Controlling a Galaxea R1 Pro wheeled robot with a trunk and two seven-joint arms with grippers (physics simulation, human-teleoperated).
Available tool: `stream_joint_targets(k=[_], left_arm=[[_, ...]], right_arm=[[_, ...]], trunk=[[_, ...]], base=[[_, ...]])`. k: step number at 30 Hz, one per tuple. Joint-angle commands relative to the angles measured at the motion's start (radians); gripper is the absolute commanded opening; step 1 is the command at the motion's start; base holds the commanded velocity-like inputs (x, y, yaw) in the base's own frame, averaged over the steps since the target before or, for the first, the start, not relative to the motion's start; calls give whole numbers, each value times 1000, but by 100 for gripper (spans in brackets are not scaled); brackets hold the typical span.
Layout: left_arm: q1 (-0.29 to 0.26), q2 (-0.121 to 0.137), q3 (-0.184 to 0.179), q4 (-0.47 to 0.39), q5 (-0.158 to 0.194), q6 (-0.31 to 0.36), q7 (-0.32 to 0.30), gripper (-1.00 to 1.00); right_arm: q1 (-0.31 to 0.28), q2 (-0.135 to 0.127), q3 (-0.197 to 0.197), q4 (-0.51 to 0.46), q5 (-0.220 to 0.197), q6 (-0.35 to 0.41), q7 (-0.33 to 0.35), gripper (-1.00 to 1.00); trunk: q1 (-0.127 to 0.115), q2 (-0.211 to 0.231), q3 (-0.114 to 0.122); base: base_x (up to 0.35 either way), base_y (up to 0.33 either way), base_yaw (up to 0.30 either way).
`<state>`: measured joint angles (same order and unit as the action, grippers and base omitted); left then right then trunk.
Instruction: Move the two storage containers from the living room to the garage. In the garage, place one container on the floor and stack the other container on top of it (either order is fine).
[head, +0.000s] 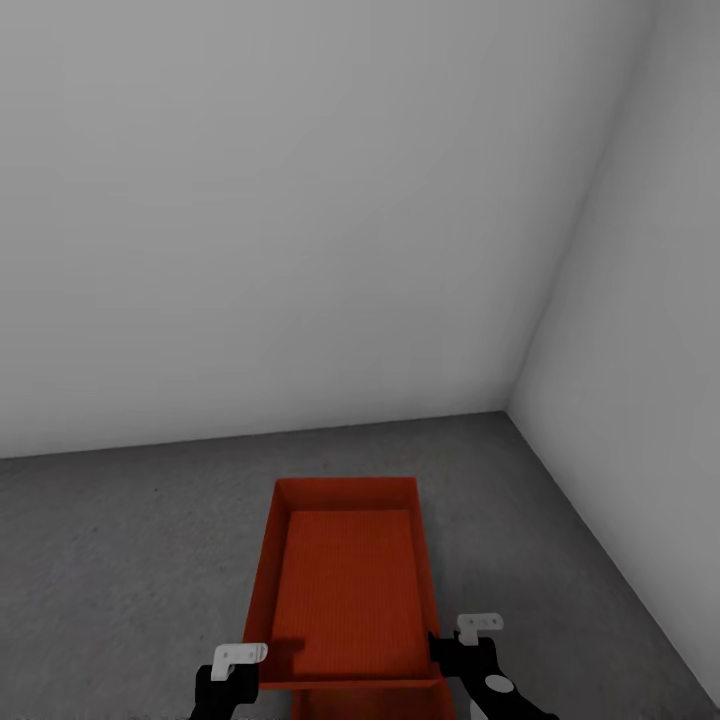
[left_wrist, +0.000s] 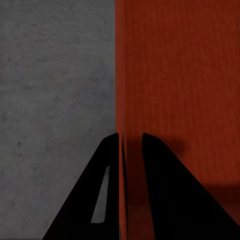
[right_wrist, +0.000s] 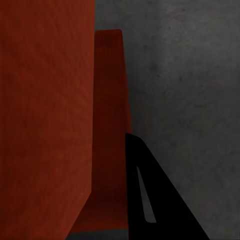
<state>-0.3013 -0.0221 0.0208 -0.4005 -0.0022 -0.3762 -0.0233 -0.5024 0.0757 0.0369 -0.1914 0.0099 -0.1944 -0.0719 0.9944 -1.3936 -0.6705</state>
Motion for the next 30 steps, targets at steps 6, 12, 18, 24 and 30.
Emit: stream_joint_targets(k=[6, 12, 18, 24, 30], left_arm=[[-1, 1, 18, -1, 9, -3, 8, -100], [-1, 0, 18, -1, 9, -3, 8, -100], [-1, 0, 18, -1, 9, -3, 8, -100], [-1, 0, 18, -1, 9, -3, 8, -100], [-1, 0, 18, -1, 9, -3, 8, -100]], right_arm=[[-1, -16, -6, 1, -1, -3, -11, -100], [-1, -16, -6, 1, -1, -3, -11, -100], [-1, -16, -6, 1, -1, -3, -11, -100], [-1, -16, -6, 1, -1, -3, -11, -100], [-1, -16, -6, 1, -1, -3, -11, -100]], trunk=[[0, 0, -10], [0, 0, -20], [0, 0, -29], [0, 0, -39], [0, 0, -48]], base=[[0, 0, 0], [0, 0, 0], [0, 0, 0], [0, 0, 0], [0, 0, 37]])
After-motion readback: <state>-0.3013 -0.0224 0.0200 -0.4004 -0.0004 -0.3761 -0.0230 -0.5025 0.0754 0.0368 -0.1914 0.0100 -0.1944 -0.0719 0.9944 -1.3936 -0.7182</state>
